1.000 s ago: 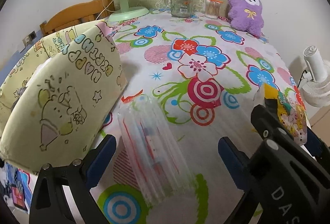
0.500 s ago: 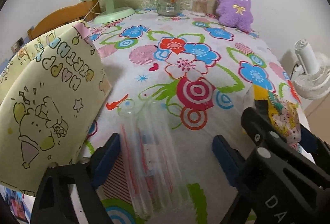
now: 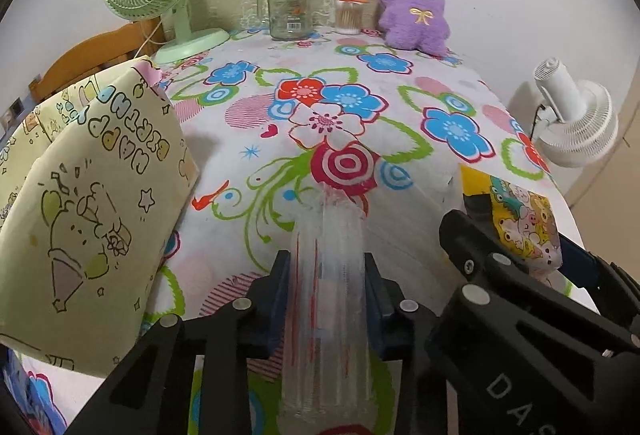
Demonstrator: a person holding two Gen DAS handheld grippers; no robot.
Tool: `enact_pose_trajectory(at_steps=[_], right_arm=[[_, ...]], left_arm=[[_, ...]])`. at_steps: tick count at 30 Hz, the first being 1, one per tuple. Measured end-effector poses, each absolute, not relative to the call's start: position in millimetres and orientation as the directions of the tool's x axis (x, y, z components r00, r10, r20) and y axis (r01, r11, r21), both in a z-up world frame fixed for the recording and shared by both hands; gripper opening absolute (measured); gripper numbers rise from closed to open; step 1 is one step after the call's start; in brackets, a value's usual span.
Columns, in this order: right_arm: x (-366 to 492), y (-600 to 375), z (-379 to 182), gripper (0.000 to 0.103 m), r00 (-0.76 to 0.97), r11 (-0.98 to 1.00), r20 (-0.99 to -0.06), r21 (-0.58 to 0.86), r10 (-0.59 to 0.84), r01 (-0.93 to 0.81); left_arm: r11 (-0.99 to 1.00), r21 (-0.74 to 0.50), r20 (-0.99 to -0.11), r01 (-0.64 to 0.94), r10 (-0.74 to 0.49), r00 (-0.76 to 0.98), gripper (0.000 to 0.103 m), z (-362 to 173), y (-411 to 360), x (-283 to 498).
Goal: Organize soft objects
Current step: 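Grasp the yellow cartoon packet with the right tool while the left tool grasps the clear straw bag, then lift and carry the straw bag in the left tool and packet in the right tool to the box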
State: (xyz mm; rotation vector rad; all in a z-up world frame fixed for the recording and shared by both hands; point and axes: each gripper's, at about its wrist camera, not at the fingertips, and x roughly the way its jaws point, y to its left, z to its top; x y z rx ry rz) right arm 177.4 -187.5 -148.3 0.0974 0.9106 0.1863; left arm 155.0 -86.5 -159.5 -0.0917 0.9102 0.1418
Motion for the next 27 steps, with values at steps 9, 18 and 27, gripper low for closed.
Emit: enact_pose_trajectory(at_steps=[9,18,27], right_arm=[[159.3,-186.7,-136.3,0.079,0.618,0.979,-0.760,0.175,0.201,-0.103],[138.0,-182.5,-110.5,0.079,0.660,0.980,-0.726,0.177,0.194,-0.093],[116.7,-177.3,-80.1,0.079,0.698,0.983,-0.696,0.169,0.166,-0.065]], left_arm=[[0.992,-0.022,-0.776,-0.126,0.063,0.627,0.030,-146.4,-85.6,138.4],[0.996,-0.028,-0.746,-0.086,0.036,0.665,0.030,-121.7,-81.4,118.7],[1.000,-0.006,-0.703,-0.022,0.011,0.712,0.030,-86.6,-79.2,98.7]])
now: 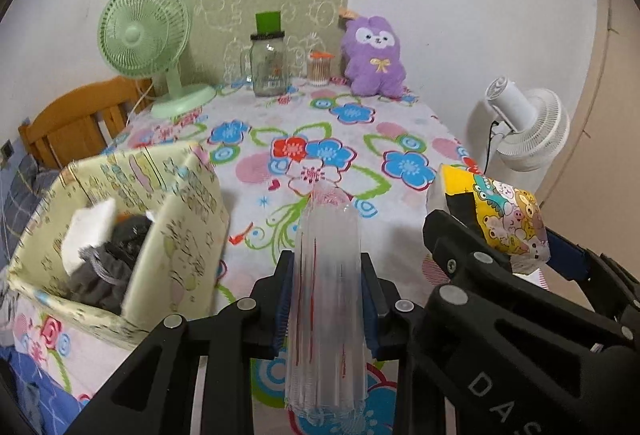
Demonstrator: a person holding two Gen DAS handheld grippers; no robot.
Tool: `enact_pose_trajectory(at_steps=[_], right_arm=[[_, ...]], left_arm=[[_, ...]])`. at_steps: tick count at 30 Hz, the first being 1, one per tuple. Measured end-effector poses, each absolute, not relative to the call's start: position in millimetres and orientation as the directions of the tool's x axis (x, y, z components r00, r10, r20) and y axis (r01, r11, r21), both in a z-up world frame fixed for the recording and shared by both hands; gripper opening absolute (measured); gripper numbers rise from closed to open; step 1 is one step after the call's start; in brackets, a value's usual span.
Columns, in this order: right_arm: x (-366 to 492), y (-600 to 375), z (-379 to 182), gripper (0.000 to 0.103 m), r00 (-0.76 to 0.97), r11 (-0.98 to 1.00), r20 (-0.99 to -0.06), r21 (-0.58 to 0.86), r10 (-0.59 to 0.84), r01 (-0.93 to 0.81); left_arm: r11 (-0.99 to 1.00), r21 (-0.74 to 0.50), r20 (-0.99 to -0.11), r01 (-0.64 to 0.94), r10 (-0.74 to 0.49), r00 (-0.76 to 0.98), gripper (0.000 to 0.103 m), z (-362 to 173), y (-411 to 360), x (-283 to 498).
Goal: Organize soft objects
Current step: 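Lift and carry the straw bag in the left tool and packet in the right tool to the box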
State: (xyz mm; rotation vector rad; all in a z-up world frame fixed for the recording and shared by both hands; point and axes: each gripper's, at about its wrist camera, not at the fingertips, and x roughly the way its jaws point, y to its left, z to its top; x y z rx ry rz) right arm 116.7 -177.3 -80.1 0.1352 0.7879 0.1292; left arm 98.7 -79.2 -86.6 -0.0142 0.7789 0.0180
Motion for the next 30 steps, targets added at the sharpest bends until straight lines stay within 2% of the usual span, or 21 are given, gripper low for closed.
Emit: enact_pose_trajectory(at_steps=[14,30], right_arm=[[84.2,-159.0,-25.6,0.079,0.768,0.989,-0.627,0.135,0.131,-0.058],[76.1,-122.1,16.6,0.079,0.804,0.989,-0.576,0.105,0.145,-0.103]], left_arm=[[0.998,-0.002,-0.643,0.055,-0.043,0.765,0.030,-36.6,-61.2,74.0],[0.998,0.031,-0.578,0.057,-0.028,0.816,0.030,0.8,-24.3,65.9]])
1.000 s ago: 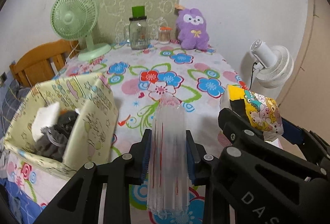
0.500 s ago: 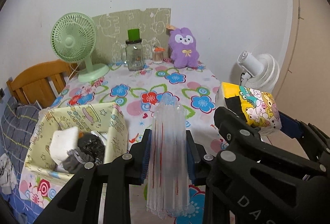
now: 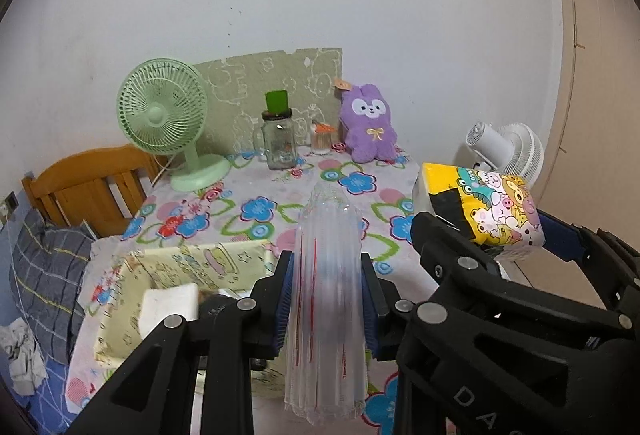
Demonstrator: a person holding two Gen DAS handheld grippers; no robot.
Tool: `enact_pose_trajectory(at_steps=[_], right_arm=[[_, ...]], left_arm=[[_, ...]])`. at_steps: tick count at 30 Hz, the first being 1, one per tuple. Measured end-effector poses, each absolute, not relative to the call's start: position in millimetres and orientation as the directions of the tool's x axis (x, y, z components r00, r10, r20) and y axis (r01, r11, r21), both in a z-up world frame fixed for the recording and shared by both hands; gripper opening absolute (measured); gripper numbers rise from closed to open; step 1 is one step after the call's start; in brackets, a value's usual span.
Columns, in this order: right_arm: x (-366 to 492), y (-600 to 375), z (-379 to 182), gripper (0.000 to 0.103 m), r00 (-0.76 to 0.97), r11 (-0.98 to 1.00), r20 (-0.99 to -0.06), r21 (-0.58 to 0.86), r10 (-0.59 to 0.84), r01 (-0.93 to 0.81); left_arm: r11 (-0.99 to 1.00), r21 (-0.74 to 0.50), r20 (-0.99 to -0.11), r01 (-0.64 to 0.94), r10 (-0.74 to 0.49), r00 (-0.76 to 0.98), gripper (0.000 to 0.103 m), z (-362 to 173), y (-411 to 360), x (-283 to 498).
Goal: Organize soft objects
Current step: 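Lift and carry the straw bag in the left tool and packet in the right tool to the box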
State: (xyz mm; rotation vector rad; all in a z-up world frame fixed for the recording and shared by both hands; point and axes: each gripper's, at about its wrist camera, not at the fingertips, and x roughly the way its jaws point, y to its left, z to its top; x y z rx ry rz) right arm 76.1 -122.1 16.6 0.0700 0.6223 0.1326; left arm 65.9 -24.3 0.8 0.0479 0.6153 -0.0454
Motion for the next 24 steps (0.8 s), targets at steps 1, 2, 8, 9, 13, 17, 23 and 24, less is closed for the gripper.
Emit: enact_pose_trajectory(at_steps=[1,2,8,9,13,17,23,24], right_arm=[[76.6,-118.5,18.4,0.079,0.805,0.988,-0.574,0.106,0.150,-0.109],[77.1,-115.1,19.7,0.079,0.805,0.988,-0.573,0.107,0.155,-0.114],[83.0,-92.6,22.4,0.079,0.799,0.983,-0.572,0.112,0.185,-0.147],[84.4,-89.1,22.3,0.079,0.798,0.982,-0.572,0.112,0.189,-0.152],[89.9,-75.3,21.1,0.079,0.794,0.979,-0.573,0.110,0.205,-0.173],[96.2,-61.6,19.1,0.079,0.786,0.975,-0.577,0.114,0.221,-0.191],[105.6,-40.5,13.4,0.079,0.775,0.971,-0.587,0.104,0.234,-0.214],[106.2,-38.5,12.7,0.079,0.773,0.971,-0.589,0.104,0.235,-0.216]], left_arm=[[0.998,0.030,-0.576,0.055,-0.028,0.817,0.030,2.1,-21.0,66.0],[0.998,0.030,-0.573,0.052,-0.026,0.819,0.030,3.6,-16.3,66.1],[0.999,0.031,-0.573,0.033,-0.009,0.820,0.030,4.6,4.7,70.6],[0.999,0.032,-0.573,0.030,-0.006,0.819,0.030,4.5,8.1,71.5],[0.999,0.034,-0.574,0.019,0.004,0.819,0.030,3.6,21.1,74.7],[0.999,0.035,-0.578,0.013,0.009,0.816,0.030,2.1,33.0,78.2],[0.999,0.031,-0.592,0.005,0.014,0.806,0.030,-4.3,50.8,85.9],[1.000,0.031,-0.593,0.004,0.015,0.805,0.030,-5.1,53.6,86.4]])
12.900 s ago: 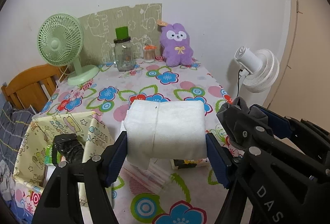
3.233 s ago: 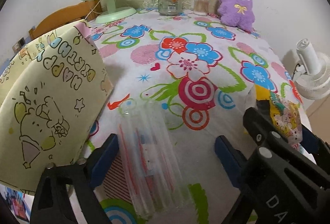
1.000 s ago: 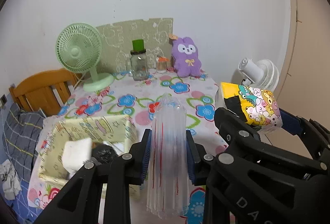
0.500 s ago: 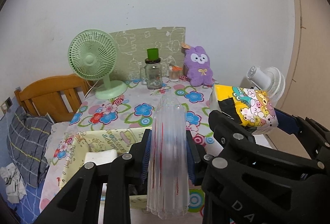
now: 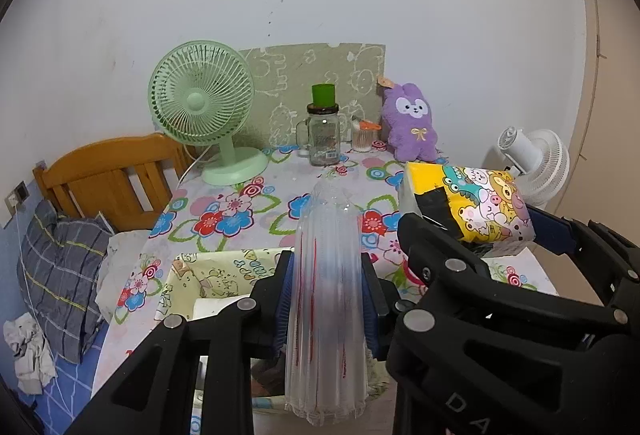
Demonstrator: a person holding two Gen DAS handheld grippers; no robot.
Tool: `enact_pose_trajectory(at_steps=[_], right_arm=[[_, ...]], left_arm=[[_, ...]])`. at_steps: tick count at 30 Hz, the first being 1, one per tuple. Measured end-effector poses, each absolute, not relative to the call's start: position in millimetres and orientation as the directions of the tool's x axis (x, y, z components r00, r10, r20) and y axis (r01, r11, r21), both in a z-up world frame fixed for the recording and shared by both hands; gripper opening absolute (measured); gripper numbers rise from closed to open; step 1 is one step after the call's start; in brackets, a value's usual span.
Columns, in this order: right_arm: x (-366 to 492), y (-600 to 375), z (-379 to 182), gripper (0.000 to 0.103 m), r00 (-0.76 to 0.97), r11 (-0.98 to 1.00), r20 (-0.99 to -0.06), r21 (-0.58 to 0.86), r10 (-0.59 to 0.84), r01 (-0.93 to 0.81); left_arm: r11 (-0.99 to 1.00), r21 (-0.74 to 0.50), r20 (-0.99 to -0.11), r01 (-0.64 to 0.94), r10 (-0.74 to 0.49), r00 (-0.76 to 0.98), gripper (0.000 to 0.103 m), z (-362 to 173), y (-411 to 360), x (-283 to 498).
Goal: Organize soft objects
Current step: 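Lift and carry the straw bag in the left tool and packet in the right tool to the box, then lower both items into the fabric box and open both tools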
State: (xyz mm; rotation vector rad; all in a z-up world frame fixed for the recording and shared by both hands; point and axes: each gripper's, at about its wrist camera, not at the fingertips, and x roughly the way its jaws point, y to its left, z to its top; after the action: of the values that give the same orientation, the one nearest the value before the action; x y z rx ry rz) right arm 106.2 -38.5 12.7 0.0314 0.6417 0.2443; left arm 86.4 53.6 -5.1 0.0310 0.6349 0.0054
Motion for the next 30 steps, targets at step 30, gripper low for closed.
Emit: enact_pose_trajectory(at_steps=[30], right_arm=[[145.7,37.4,-55.2,0.079,0.664,0.947,-0.682,0.144,0.306,-0.288]], left_arm=[[0.999,0.014,-0.690,-0.052,0.047,0.722,0.031,-68.5,126.0,119.8]])
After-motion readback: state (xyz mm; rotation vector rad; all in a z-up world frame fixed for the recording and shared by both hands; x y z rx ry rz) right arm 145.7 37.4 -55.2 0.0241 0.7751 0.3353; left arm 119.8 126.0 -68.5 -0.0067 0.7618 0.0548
